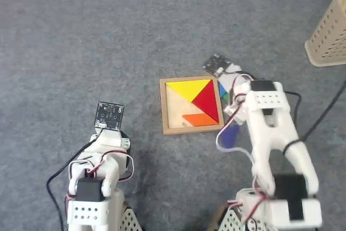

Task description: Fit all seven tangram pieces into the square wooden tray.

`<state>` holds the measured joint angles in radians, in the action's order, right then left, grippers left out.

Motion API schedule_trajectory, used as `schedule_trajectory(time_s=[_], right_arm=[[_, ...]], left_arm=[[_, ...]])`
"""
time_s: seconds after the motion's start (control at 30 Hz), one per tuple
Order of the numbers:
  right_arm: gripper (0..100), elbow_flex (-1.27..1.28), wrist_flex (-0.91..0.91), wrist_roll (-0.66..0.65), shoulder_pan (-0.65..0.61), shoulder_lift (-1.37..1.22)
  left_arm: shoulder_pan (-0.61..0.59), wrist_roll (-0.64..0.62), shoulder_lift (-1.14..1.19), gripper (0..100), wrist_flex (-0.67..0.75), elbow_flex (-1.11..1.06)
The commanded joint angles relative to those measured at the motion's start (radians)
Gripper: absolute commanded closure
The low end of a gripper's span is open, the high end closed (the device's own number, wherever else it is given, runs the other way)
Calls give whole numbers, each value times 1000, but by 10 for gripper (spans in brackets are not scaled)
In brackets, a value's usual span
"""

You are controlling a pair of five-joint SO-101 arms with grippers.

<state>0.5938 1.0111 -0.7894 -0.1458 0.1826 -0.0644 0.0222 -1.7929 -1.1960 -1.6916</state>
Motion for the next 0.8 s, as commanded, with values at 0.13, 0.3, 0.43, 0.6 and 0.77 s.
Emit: schedule_trajectory(time_s=[0.13, 0.3, 0.43, 0.6, 0.77], right_arm=[[908, -43, 19, 150, -209, 154], [908, -43, -99, 230, -349, 64], [907, -43, -174, 222, -386, -35], [907, -43, -272, 80, -390, -97], [907, -54, -315, 35, -392, -156]], left_arm=[[-5, -9, -3, 989, -5, 5], [-5, -9, -3, 989, -5, 5], [-5, -9, -3, 989, -5, 5], [-5, -9, -3, 989, -5, 5], [-6, -9, -3, 989, -5, 5]])
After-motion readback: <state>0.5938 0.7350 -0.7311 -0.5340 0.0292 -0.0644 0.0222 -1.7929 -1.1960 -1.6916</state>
